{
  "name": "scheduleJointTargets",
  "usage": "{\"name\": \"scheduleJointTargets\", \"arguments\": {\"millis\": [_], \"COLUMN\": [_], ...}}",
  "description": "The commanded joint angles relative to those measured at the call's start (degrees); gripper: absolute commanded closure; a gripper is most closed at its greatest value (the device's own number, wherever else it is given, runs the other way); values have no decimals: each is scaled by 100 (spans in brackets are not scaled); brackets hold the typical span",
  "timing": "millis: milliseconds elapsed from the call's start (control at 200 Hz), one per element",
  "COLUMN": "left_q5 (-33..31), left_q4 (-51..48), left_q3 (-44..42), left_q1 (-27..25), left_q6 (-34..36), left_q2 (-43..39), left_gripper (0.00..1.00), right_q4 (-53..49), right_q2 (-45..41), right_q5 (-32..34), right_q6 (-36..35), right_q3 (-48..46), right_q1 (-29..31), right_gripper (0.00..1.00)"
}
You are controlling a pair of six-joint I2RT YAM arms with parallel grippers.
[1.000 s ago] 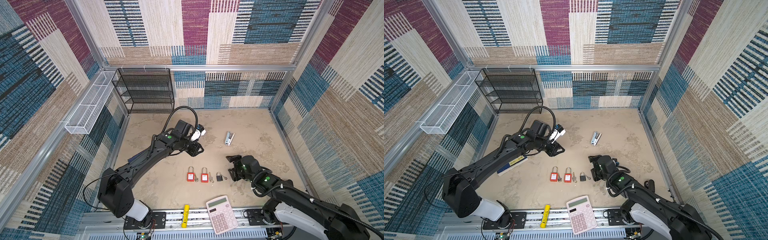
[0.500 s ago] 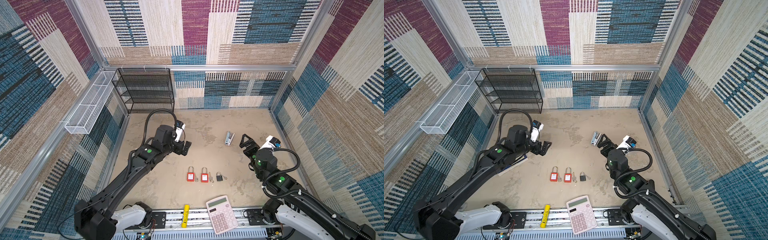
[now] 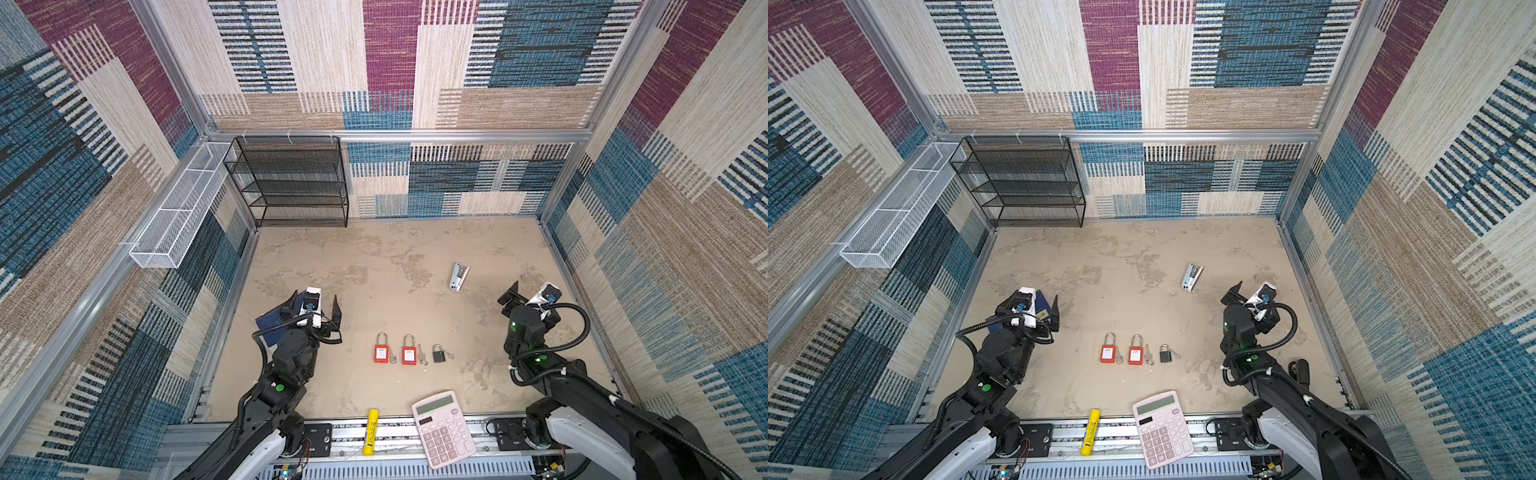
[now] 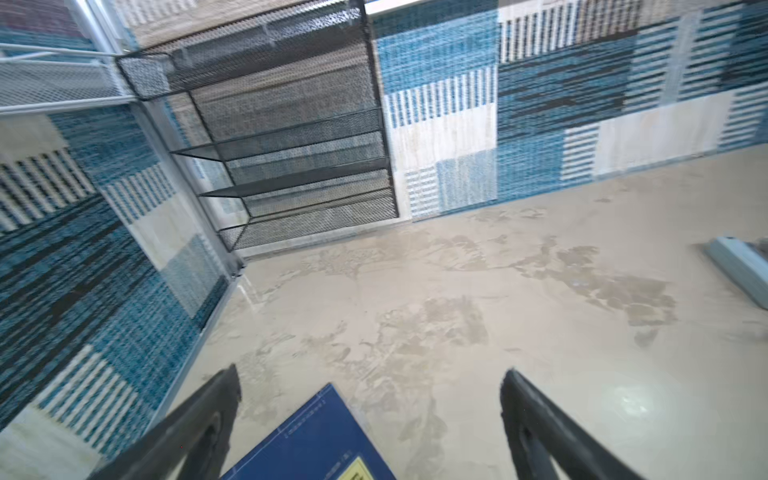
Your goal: Lock with the key
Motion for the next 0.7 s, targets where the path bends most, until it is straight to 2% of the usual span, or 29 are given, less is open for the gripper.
{"name": "scheduleJointTargets", "arguments": {"millis": [0,100,270,426,516,616,666,696], "left_q5": [-235,-125,-418,327,440,503,571,635], "left_q4": [1297,1567,3060,2944,3220,3985,4222,4326], "left_q3": [-240,-395,-818,-864,-824,-748,-665,-608], "left_q1": [148,417,927,1453,1633,1756,1786,1795], "left_q6": [529,315,-355,-1168,-1208,-1089,-937,-855], "left_q2": [115,692,1948,2481,2948,3613,3938,4106], "left_gripper": [1,1,1,1,1,1,1,1], "right_q4": [1302,2043,3043,3853,4203,4821,4117,4242], "right_q2": [497,952,1282,1480,1883,2629,2586,2640], "right_q5": [-382,-742,-1107,-1469,-1638,-1757,-2035,-2082], "right_q6": [-608,-903,-1190,-1229,-1301,-1608,-1567,-1608], "right_q3": [-17,-173,-607,-895,-788,-615,-333,-333], "right_q1": [-366,-589,-843,-1173,-1280,-1290,-1294,-1307], "right_gripper": [1,1,1,1,1,1,1,1]}}
